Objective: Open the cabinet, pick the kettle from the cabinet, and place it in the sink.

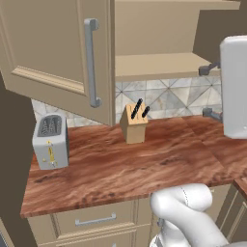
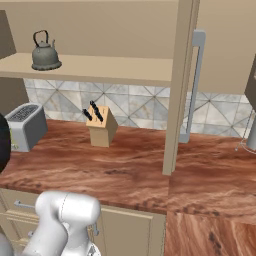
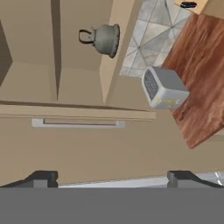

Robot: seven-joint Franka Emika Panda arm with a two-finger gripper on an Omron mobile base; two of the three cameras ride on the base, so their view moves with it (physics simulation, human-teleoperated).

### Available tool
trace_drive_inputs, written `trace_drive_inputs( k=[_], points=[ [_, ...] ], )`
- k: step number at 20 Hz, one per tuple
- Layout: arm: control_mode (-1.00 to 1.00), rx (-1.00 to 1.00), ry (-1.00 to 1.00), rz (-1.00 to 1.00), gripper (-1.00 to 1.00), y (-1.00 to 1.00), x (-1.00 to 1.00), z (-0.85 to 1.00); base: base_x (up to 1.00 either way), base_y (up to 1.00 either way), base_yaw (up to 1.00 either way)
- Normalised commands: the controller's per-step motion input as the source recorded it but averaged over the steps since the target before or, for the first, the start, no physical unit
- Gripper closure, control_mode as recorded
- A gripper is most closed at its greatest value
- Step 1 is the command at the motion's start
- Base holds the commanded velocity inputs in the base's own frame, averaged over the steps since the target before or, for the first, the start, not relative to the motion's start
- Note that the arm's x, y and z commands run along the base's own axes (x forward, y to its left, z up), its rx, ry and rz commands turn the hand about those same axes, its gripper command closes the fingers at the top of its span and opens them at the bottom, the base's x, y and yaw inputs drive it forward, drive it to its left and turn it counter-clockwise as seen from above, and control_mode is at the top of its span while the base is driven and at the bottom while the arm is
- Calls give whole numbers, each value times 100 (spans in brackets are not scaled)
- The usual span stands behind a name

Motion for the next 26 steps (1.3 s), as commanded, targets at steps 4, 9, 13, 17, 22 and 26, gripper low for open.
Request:
trace_drive_inputs(
  k=[4,9,13,17,22,26],
  points=[
    [-100,5,0,4,-100,0,20,-3,0,0,0],
    [-100,1,0,6,-100,7,33,0,0,0,0],
    [-100,0,0,5,-100,10,30,0,0,0,0],
    [-100,0,0,4,-100,0,10,-2,0,0,0],
    [-100,0,0,4,-100,5,20,0,0,0,0],
    [-100,0,3,1,-100,15,28,0,0,0,0]
  ],
)
